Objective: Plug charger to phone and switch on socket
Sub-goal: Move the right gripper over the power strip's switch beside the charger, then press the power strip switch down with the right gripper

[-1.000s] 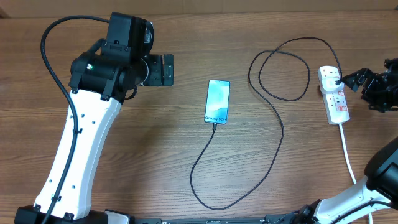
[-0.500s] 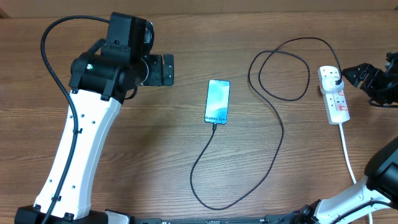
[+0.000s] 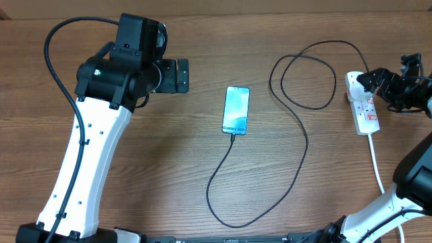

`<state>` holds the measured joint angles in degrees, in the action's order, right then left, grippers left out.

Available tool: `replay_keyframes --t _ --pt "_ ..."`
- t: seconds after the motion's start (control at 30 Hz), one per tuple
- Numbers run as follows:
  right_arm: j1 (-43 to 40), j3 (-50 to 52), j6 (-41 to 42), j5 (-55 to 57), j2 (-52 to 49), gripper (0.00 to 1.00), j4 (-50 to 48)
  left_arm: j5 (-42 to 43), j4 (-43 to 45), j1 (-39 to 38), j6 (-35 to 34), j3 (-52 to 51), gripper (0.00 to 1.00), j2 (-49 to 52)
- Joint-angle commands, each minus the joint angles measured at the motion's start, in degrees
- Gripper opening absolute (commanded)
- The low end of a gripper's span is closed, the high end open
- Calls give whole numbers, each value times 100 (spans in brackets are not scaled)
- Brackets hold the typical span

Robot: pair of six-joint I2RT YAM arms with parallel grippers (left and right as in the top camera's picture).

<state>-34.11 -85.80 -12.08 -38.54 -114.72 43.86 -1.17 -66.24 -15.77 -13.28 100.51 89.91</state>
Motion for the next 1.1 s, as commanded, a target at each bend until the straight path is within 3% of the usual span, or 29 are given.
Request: replay_keyframes --t 0.0,1.07 --pt "-7 31 -42 254 -33 100 -52 -74 4 -37 105 -15 100 35" --pt "136 35 -2 229 -490 100 81 -76 4 -4 105 -17 100 44"
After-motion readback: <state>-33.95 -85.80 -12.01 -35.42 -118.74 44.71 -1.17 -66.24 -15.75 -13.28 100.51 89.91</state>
